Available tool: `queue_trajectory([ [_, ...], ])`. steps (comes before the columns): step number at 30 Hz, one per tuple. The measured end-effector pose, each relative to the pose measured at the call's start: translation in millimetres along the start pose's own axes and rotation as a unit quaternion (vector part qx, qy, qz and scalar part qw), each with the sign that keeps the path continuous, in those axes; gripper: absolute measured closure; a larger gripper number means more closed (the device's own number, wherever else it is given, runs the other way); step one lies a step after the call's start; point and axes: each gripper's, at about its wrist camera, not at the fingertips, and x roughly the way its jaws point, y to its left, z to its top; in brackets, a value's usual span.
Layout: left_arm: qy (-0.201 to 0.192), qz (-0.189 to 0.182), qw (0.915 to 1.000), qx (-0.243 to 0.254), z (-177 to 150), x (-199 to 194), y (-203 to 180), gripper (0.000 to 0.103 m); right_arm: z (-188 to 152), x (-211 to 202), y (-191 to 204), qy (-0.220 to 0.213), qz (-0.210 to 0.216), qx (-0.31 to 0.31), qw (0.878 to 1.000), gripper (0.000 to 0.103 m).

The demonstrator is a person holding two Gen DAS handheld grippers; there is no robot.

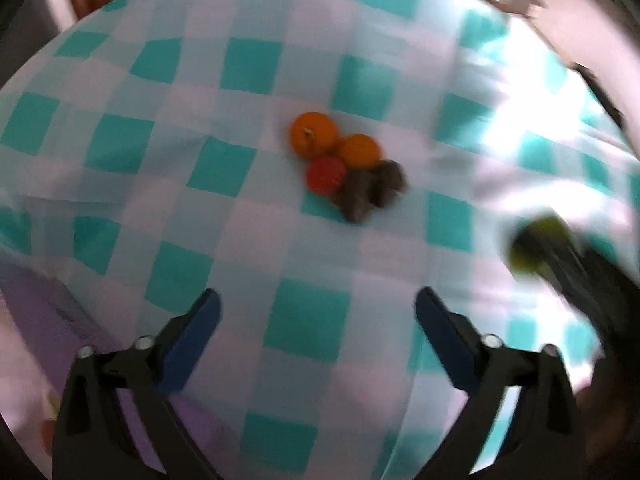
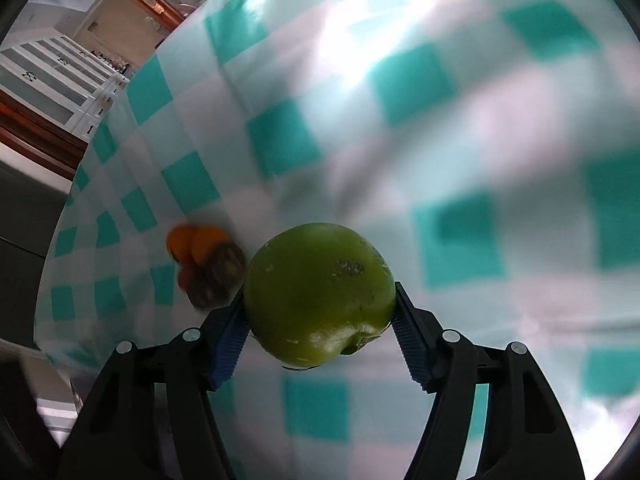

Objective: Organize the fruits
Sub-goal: 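Grasp the second green tomato with the right tool while the left tool grasps a dried fruit, then lift both held fruits and move them toward the white box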

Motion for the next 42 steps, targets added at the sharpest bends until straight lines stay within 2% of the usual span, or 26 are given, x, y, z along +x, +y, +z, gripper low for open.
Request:
queue_trajectory([
  [1, 0.003, 0.012, 0.9999, -0.011, 6.4, 13.0, -2.5, 0.029, -8.9, -9.2, -9.8, 0.001, -0.005, 0.005, 1.0, 0.037],
  [2, 0.007, 0.022, 0.9995, -0.019, 10.4, 22.3, -3.9, 0.041, -11.1, -16.2, -14.9, 0.002, -0.007, 0.008, 1.0, 0.037],
  [3, 0.013, 0.031, 0.9989, -0.033, 14.7, 32.8, -3.9, 0.047, -17.6, -21.8, -21.2, 0.001, -0.009, 0.01, 1.0, 0.037],
  [5, 0.016, 0.037, 0.9975, -0.058, 22.0, 48.1, -2.8, 0.047, -25.1, -29.2, -29.2, 0.0, -0.012, 0.009, 1.0, 0.037],
  [7, 0.011, 0.022, 0.9976, -0.064, 27.8, 58.9, -5.1, 0.047, -33.5, -33.4, -34.1, -0.002, -0.019, 0.002, 1.0, 0.037],
  [16, -0.034, 0.027, 0.9989, -0.018, 41.0, 70.9, -25.7, 0.046, -44.6, -46.5, -61.3, -0.007, -0.025, 0.013, 1.0, 0.037],
  [17, -0.039, 0.022, 0.9989, -0.013, 42.0, 70.6, -25.6, 0.051, -45.2, -47.3, -62.9, -0.007, -0.026, 0.014, 1.0, 0.037],
  [18, -0.044, 0.016, 0.9989, -0.008, 43.4, 69.9, -24.6, 0.064, -46.0, -48.4, -65.7, -0.007, -0.028, 0.014, 0.999, 0.037],
  [19, -0.048, 0.009, 0.9988, -0.01, 43.4, 68.1, -21.6, 0.071, -46.1, -48.6, -66.3, -0.007, -0.029, 0.015, 0.999, 0.037],
  [25, -0.057, -0.069, 0.994, -0.062, 22.9, 41.4, 7.7, 0.072, -46.3, -45.6, -66.9, -0.011, -0.026, 0.014, 1.0, 0.037],
  [28, -0.053, -0.087, 0.9933, -0.056, 7.1, 29.1, 10.6, 0.072, -49.9, -40.4, -65.9, -0.004, -0.021, 0.009, 1.0, 0.037],
  [35, -0.018, -0.082, 0.9962, -0.023, -32.5, 14.3, -4.5, 0.072, -63.8, -32.6, -58.2, 0.024, -0.015, -0.016, 0.999, 0.037],
  [42, -0.053, -0.088, 0.9939, 0.041, -78.4, -49.3, -23.2, 0.072, -70.8, -52.6, -53.7, 0.038, -0.012, -0.07, 0.997, 0.037],
])
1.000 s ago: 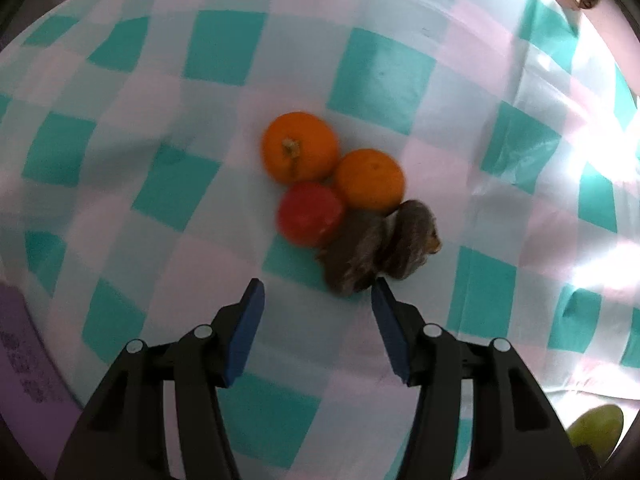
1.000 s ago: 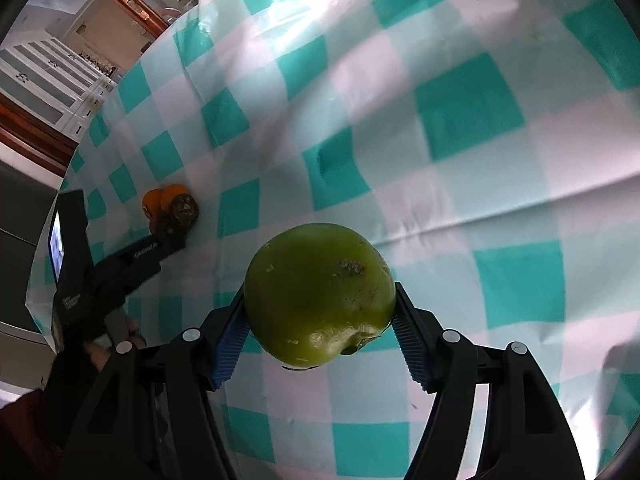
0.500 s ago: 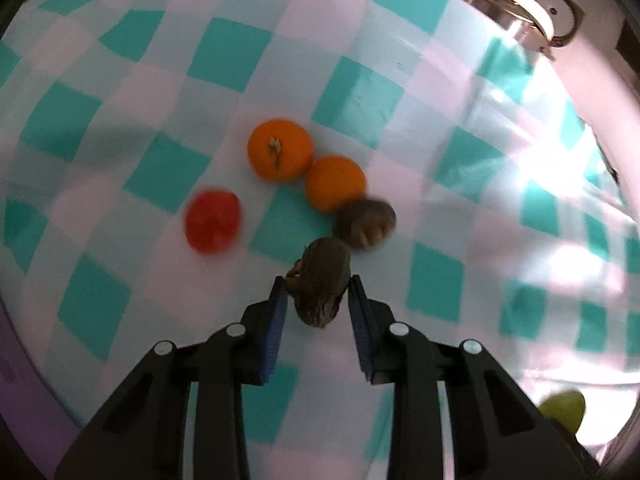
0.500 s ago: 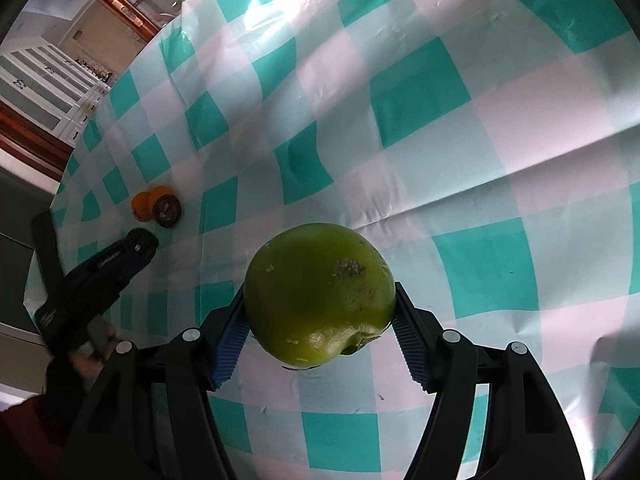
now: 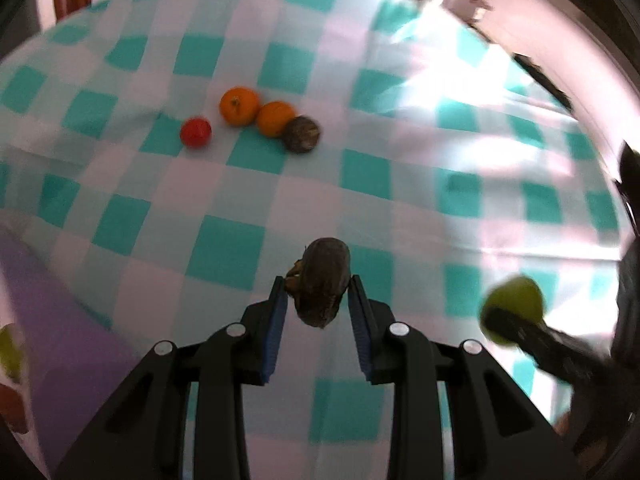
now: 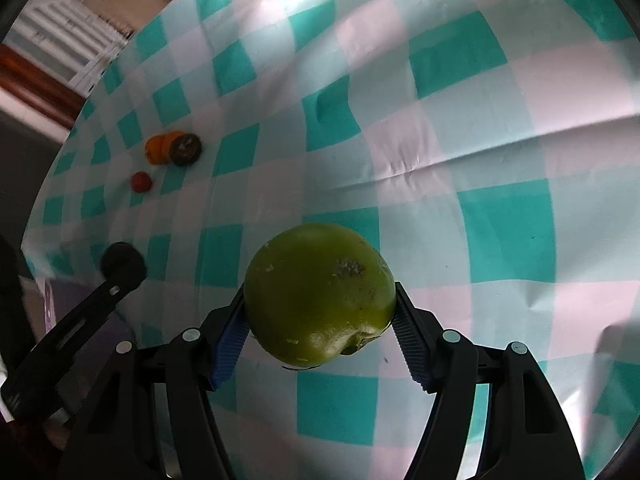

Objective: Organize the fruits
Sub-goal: 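Lift both held fruits and move them toward the white box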

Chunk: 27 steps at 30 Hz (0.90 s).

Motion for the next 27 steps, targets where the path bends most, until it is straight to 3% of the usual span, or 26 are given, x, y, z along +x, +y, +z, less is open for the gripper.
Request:
queue_trajectory([
  [6, -0.06, 0.014, 0.9975, 0.036, -27.3, -72.2, -18.7, 0.071, -3.1, -33.2, 16.1, -0.023, 0.032, -0.055, 0.998, 0.037],
  [13, -0.099, 0.049, 0.9939, -0.007, -46.3, -137.0, 3.3, 0.071, -10.3, -55.6, 38.3, -0.042, 0.078, -0.071, 0.993, 0.037],
  [19, -0.117, 0.058, 0.9908, -0.034, -50.7, -165.6, 20.1, 0.071, -22.3, -69.4, 53.4, -0.054, 0.091, -0.097, 0.99, 0.037],
  [27, -0.139, 0.052, 0.9878, -0.047, -53.0, -180.5, 43.4, 0.071, -10.9, -78.1, 69.5, -0.078, 0.077, -0.093, 0.99, 0.037],
])
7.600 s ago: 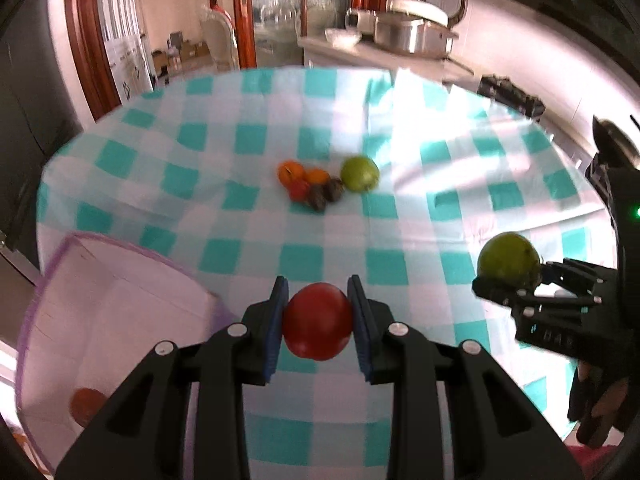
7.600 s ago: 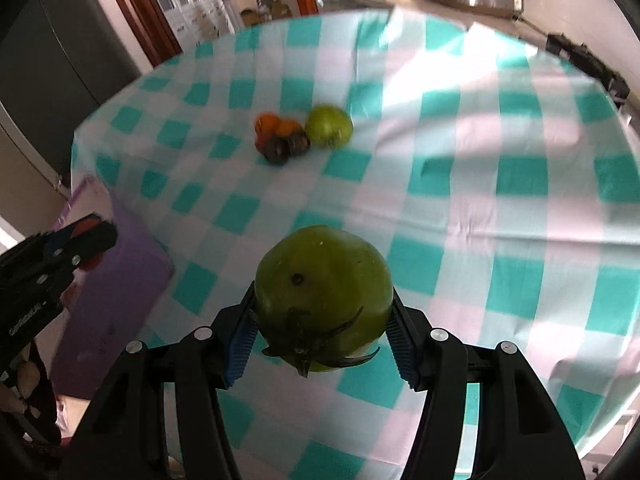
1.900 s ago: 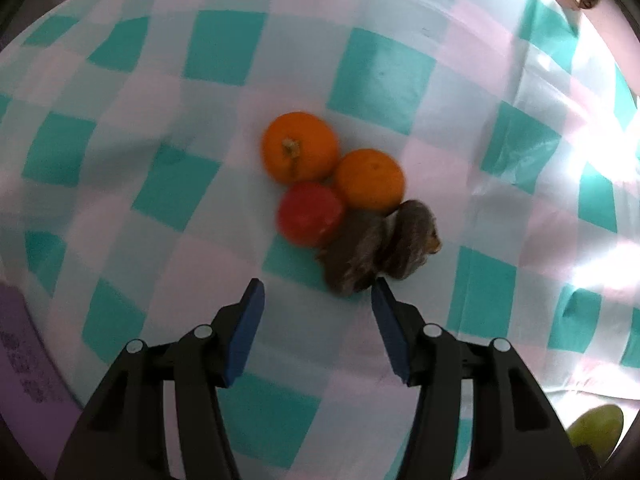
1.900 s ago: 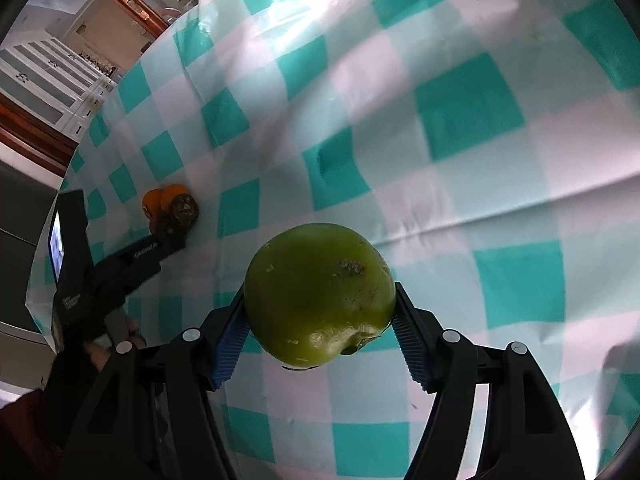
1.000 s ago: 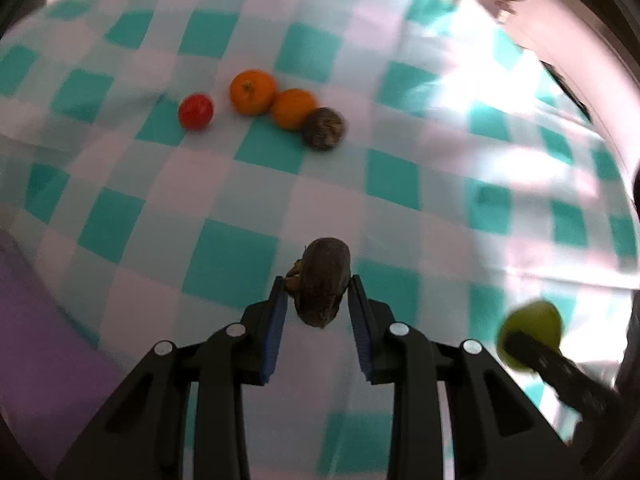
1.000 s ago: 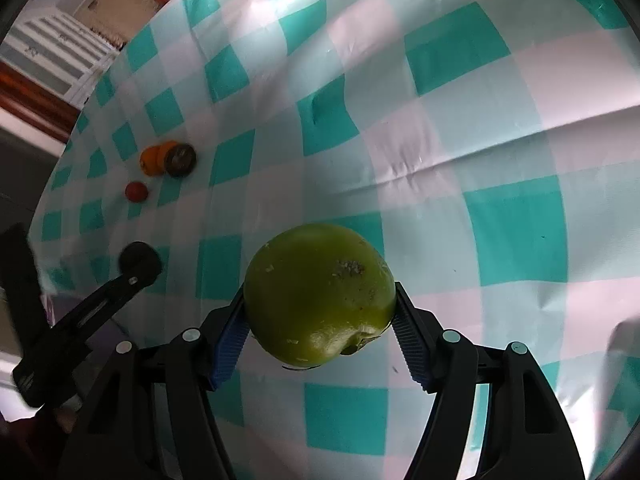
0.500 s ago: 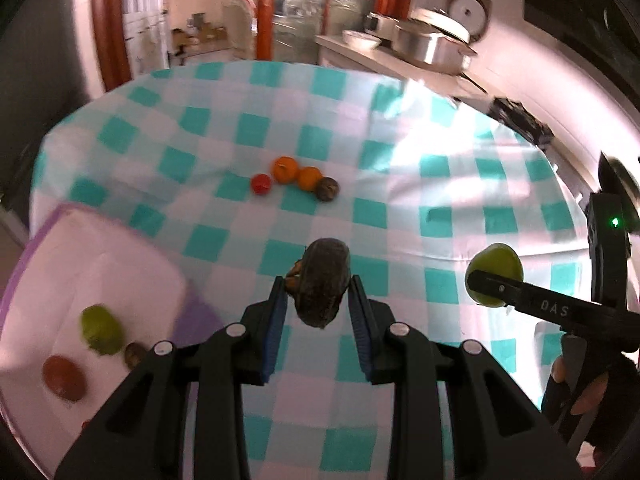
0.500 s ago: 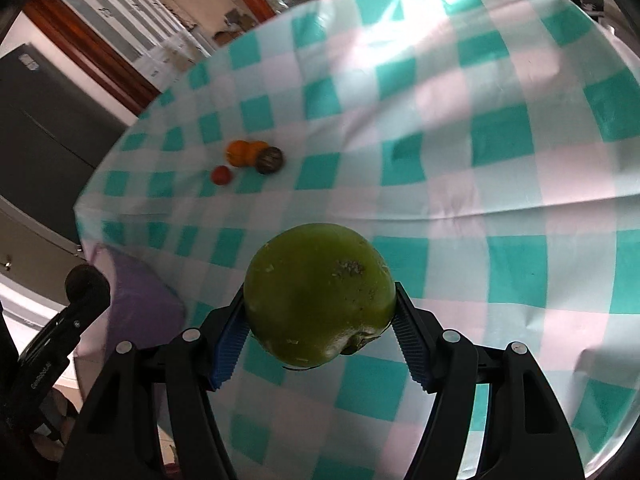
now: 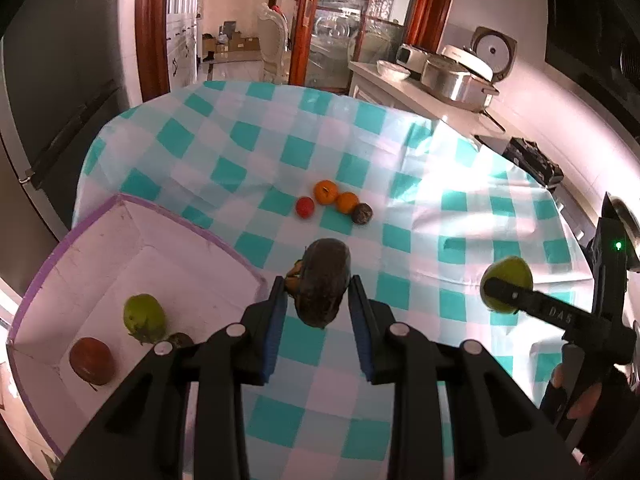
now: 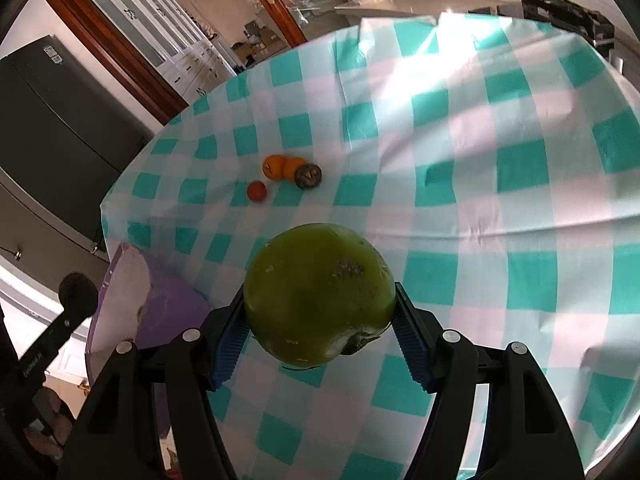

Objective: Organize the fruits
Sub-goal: 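Lift both held fruits and move them toward the white box, then lower the dried fruit into the box and open the left tool while the right tool releases the green tomato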

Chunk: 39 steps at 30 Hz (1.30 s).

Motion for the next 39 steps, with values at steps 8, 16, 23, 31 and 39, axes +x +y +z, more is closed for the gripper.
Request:
queue_trajectory([
  [8, -0.028, 0.029, 0.9986, -0.035, 9.3, -22.2, 83.2, 0.071, 17.5, 15.5, 86.8, -0.013, 0.014, -0.046, 0.999, 0.037],
  [16, -0.012, 0.079, 0.993, -0.087, -9.8, -34.4, 195.3, 0.071, 6.0, 57.3, 213.8, 0.016, 0.063, -0.125, 0.99, 0.037],
  [23, 0.044, 0.087, 0.9892, -0.11, -38.5, -21.1, 262.3, 0.071, -22.2, 109.2, 294.5, 0.077, 0.07, -0.193, 0.976, 0.037],
  [31, 0.136, 0.022, 0.9887, 0.058, -55.8, 18.1, 231.2, 0.071, -23.5, 179.8, 338.0, 0.149, 0.044, -0.202, 0.967, 0.037],
  [39, 0.223, -0.045, 0.9536, 0.198, -93.9, 41.7, 197.0, 0.071, -45.6, 243.0, 385.9, 0.24, 0.034, -0.297, 0.924, 0.037],
])
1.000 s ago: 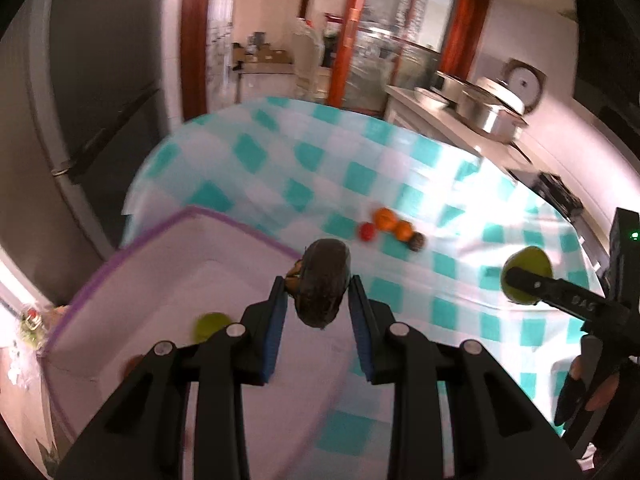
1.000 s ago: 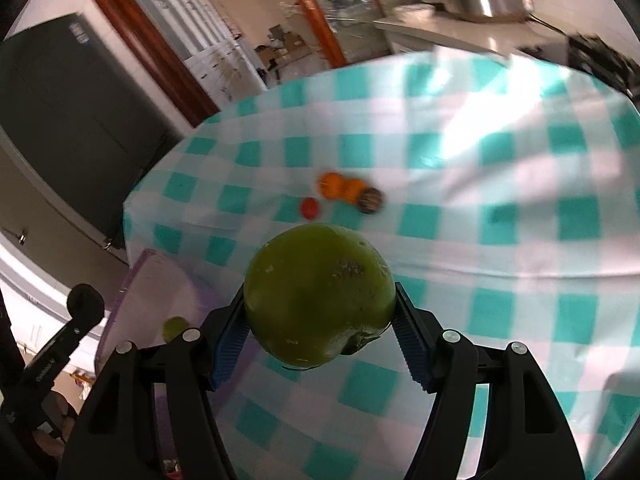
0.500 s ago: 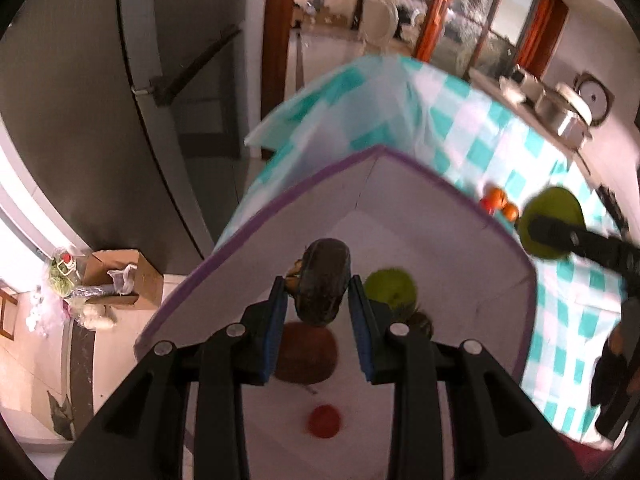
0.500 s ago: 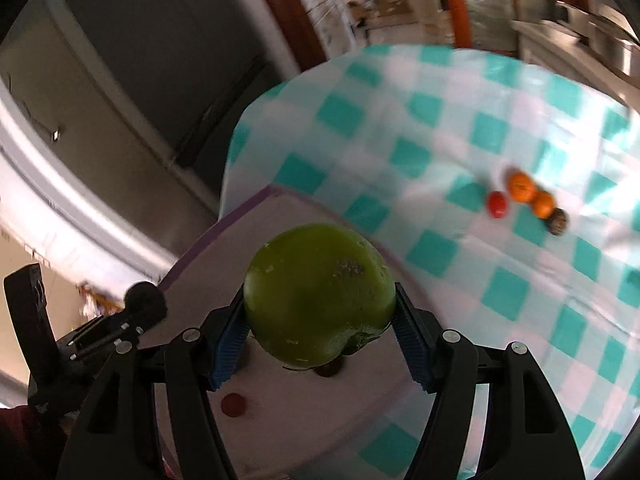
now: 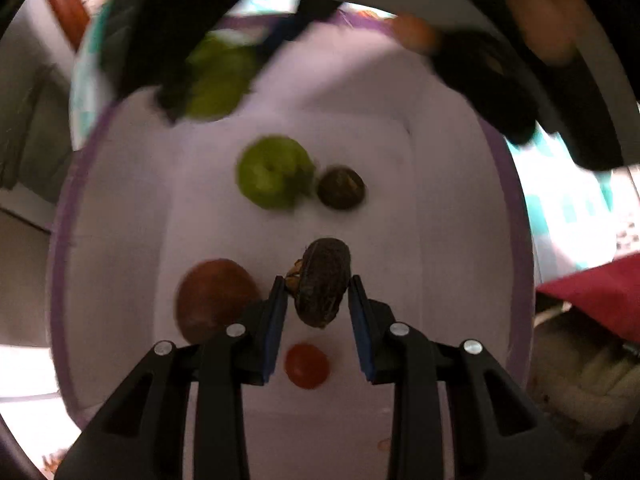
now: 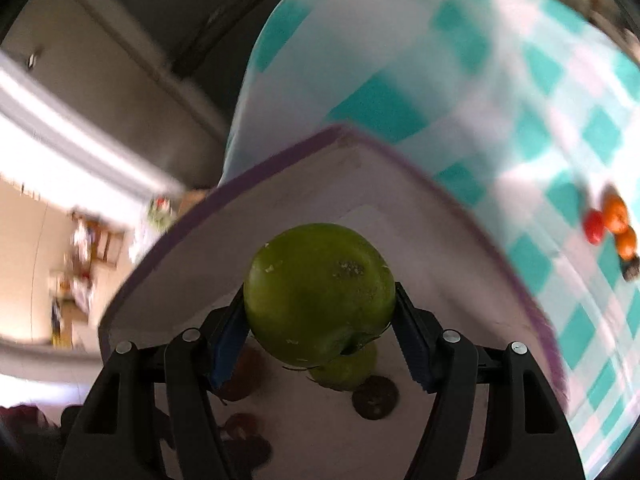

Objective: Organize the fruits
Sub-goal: 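Lower the dried fruit into the box and open the left tool while the right tool releases the green tomato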

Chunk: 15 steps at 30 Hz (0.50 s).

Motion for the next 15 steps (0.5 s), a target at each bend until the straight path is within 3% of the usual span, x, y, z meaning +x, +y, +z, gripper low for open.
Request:
queue_trajectory([
  [4, 0.031, 0.012, 0.9981, 0.052, -3.9, 14.0, -11.4, 0.071, 7.9, 28.4, 15.8, 0.037, -0.032, -0.049, 0.998, 0.037],
  [8, 0.049, 0.031, 0.9932, 0.101, 3.2, 23.3, -19.7, 0.071, 15.6, 48.4, 17.4, 0.057, -0.054, -0.053, 0.996, 0.037],
  [15, 0.078, 0.024, 0.9902, 0.113, 7.0, 38.2, -15.4, 0.07, 14.6, 77.3, 22.5, 0.095, -0.091, -0.074, 0.989, 0.037],
])
